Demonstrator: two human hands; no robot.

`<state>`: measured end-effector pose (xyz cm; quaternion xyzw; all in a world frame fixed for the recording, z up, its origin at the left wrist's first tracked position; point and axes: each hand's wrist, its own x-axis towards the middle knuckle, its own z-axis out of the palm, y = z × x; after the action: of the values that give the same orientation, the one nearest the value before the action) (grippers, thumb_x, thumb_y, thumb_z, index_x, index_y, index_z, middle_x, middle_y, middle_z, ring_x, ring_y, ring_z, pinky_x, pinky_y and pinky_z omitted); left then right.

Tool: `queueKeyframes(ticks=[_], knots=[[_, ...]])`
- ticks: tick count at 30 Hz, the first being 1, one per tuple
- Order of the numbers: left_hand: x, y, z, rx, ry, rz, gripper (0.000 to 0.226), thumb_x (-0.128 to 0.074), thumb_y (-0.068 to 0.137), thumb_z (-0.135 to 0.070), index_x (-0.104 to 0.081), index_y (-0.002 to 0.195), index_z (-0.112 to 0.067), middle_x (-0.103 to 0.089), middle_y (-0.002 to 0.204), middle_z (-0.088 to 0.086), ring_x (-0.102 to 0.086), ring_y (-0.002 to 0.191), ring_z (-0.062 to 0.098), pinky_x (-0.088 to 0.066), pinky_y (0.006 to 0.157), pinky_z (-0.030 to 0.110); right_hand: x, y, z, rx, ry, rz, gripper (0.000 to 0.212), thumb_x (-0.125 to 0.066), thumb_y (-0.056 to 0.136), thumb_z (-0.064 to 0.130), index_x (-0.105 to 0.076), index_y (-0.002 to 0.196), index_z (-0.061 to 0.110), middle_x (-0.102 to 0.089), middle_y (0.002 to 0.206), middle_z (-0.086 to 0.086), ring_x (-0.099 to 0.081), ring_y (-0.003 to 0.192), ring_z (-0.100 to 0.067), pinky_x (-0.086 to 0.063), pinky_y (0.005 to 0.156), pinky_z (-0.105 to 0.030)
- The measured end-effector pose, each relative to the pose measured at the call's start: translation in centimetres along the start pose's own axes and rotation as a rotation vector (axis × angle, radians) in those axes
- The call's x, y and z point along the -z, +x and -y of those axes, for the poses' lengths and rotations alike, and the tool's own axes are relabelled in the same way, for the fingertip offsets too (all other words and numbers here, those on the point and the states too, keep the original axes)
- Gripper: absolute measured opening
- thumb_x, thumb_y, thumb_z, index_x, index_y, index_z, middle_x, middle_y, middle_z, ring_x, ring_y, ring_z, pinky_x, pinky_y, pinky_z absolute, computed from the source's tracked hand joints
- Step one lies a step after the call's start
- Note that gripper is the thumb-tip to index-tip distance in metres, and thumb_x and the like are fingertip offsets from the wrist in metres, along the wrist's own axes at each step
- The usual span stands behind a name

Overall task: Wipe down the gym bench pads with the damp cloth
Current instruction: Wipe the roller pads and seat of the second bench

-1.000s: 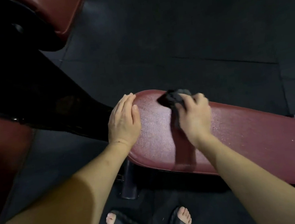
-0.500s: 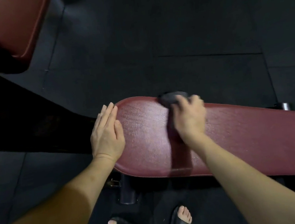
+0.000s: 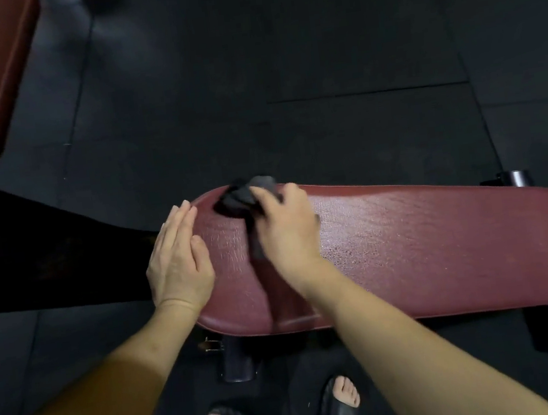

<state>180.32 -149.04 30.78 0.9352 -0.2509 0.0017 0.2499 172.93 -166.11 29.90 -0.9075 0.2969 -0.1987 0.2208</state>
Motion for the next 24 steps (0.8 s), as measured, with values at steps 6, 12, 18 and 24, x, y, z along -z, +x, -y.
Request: queueKeyframes(ticks=[6,12,18,24], knots=[[-0.1,0.0,-0.1,-0.015,0.003,0.004,0.056,-0.030,0.098,-0.023,-0.053,0.148,-0.012,-0.046,0.158,-0.002,-0.033,0.151,0.013,-0.036,0.120,0.048,4.4,-2.7,-11.2,-0.477,-0.165,-0.092,0.034,-0.065,0.094,0.027,-0.066,0.127,0.019,-0.052,0.095,-0.018,-0.055,0.083,-0.042,-0.045,0.073,-0.045],[-0.4,0.1,0.6,-0.039,-0.034,-0.032,0.054,-0.033,0.097,-0.018,-0.056,0.145,-0.009,-0.050,0.155,0.000,-0.038,0.149,0.016,-0.038,0.118,0.049,-1.4,-2.6,4.3,-0.212,-0.015,-0.020,0.034,-0.065,0.091,0.029,-0.065,0.125,0.022,-0.052,0.096,-0.012,-0.051,0.085,-0.033,-0.043,0.075,-0.041],[-0.2,0.1,0.5,-0.023,-0.041,-0.004,0.054,-0.032,0.098,-0.021,-0.055,0.146,-0.012,-0.048,0.157,-0.003,-0.036,0.150,0.014,-0.035,0.121,0.044,2.5,-4.7,-5.8,-0.117,-0.104,-0.006,0.039,-0.058,0.088,0.028,-0.068,0.126,0.021,-0.052,0.088,-0.015,-0.052,0.073,-0.036,-0.046,0.060,-0.042],[-0.3,-0.1,0.1,-0.032,0.008,-0.009,0.058,-0.029,0.097,-0.026,-0.054,0.147,-0.010,-0.047,0.158,0.000,-0.035,0.151,0.016,-0.033,0.122,0.043,2.4,-6.8,-6.1,-0.527,-0.171,-0.144,0.037,-0.070,0.089,0.022,-0.067,0.126,0.016,-0.054,0.097,-0.020,-0.054,0.083,-0.039,-0.045,0.073,-0.046]])
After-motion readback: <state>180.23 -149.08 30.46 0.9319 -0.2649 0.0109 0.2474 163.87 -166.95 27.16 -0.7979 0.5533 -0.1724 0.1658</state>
